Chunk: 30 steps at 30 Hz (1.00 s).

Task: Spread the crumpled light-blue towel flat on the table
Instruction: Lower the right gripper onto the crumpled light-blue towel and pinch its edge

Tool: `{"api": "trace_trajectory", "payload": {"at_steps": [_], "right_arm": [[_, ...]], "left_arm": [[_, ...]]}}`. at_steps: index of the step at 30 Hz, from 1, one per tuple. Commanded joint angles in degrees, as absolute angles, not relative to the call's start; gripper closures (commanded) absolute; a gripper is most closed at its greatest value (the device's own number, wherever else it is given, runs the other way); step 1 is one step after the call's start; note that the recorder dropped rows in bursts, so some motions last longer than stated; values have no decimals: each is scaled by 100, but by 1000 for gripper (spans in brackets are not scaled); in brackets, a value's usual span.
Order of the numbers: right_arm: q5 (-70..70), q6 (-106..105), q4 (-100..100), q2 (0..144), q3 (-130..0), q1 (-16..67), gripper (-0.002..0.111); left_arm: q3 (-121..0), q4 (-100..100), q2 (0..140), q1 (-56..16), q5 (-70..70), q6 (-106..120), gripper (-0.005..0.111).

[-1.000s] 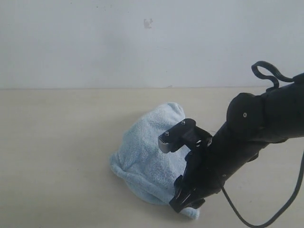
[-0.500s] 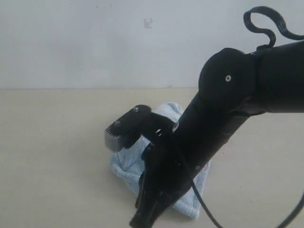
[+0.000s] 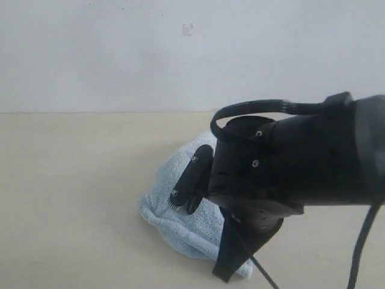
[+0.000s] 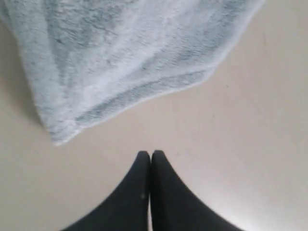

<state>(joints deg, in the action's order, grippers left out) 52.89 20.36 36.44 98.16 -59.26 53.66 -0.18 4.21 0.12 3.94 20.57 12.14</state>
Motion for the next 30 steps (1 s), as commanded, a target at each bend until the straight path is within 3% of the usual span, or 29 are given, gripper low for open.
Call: {"api": "trace_trajectory", "payload": {"at_steps": [1, 6, 11, 24, 27, 30], "right_arm": [[4459, 0, 1774, 10073, -5898, 5367, 99], [4226, -434, 1198, 10117, -5898, 5367, 68], [4176, 1491, 2610, 10242, -5898, 5311, 68], [3787, 1553, 2700, 10931, -5865, 5025, 68], [3772, 1656, 2771, 11017, -5865, 5025, 76], [3821, 1656, 2771, 11042, -5865, 5025, 108]], "left_arm": [[0, 471, 0, 405, 2041, 1168, 103], [0, 471, 0, 405, 2041, 1168, 103], [0, 471, 0, 405, 2041, 1168, 103], [0, 471, 0, 405, 2041, 1168, 103], [0, 471, 0, 405, 2041, 1168, 103], [0, 471, 0, 405, 2041, 1168, 103]]}}
